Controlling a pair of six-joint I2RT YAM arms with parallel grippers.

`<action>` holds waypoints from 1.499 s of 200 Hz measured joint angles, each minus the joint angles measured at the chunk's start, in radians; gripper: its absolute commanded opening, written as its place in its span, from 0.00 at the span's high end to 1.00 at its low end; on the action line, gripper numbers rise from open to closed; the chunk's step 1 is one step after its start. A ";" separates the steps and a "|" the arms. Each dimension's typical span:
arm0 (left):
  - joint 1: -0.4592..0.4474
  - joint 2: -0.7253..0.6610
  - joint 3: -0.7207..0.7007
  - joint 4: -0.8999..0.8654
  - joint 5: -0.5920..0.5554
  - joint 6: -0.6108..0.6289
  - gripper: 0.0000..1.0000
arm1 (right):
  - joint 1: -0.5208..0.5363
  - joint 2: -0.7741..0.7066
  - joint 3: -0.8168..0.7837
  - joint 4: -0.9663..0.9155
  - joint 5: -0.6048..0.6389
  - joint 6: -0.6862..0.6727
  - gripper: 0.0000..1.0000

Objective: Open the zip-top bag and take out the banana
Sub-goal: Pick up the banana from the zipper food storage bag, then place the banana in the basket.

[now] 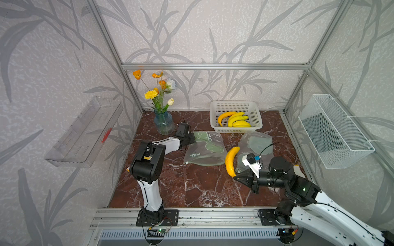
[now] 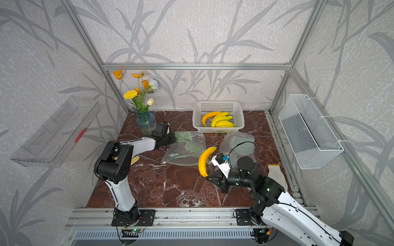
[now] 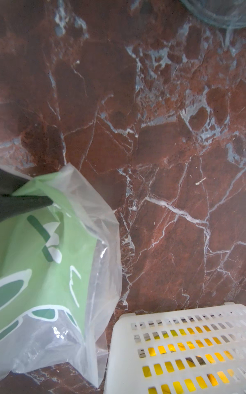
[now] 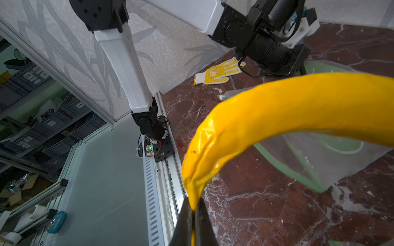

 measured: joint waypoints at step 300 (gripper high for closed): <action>-0.070 -0.701 -0.484 -0.150 -0.218 -0.066 0.01 | -0.567 1.330 0.742 0.194 0.177 -0.121 0.50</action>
